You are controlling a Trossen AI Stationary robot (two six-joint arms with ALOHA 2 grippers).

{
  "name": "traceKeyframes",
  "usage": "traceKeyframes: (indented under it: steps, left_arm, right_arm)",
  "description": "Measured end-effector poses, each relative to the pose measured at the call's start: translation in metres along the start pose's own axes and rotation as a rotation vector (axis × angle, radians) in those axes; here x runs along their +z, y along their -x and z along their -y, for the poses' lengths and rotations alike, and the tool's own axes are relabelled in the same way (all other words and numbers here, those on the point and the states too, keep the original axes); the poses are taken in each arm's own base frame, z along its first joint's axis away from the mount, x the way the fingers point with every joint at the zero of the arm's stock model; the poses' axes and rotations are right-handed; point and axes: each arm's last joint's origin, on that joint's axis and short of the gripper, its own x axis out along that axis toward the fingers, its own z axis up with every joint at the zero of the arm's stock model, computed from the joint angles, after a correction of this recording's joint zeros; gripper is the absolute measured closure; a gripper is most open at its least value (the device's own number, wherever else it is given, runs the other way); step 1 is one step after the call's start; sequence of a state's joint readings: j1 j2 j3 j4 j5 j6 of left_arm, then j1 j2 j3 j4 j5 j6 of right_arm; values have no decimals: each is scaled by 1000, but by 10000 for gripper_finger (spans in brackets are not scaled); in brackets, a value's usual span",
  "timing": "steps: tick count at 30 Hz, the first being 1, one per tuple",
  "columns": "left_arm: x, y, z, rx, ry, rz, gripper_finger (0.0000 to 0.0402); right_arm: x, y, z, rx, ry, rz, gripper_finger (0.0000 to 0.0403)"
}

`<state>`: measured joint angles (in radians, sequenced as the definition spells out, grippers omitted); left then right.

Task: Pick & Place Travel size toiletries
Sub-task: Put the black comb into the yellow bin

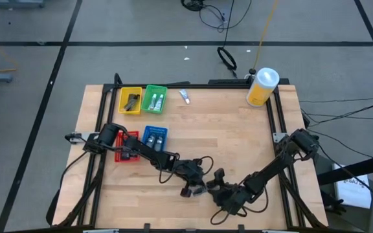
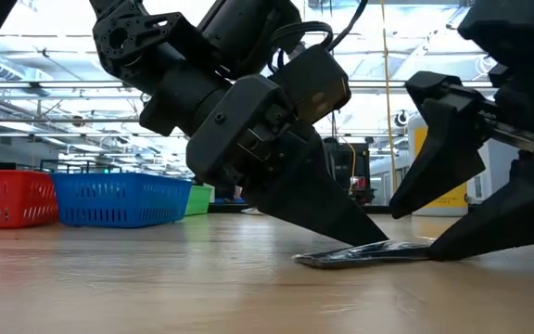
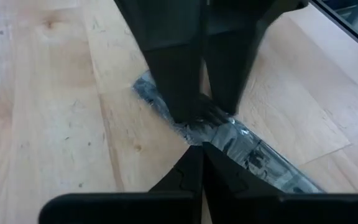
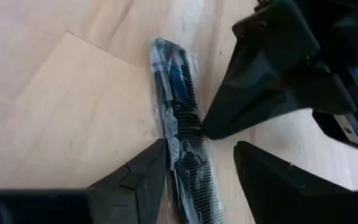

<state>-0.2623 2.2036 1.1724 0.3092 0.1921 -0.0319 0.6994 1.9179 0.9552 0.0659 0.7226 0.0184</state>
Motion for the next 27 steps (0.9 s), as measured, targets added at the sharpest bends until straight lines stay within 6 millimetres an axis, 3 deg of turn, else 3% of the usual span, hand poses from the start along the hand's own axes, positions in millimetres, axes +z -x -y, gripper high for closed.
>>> traceKeyframes:
  steps: [13, 23, 27]
  left_arm:
    - [0, 0, 0, 0, -1, 3, 397]
    - [5, 0, -1, 5, -11, 63, 399]
    - [6, 0, -1, 6, -9, 72, 389]
  right_arm:
    - [7, 5, 16, -21, -90, 12, 232]
    - [6, -9, 30, 104, -126, -19, 233]
    - [4, -14, 35, 123, -90, -38, 251]
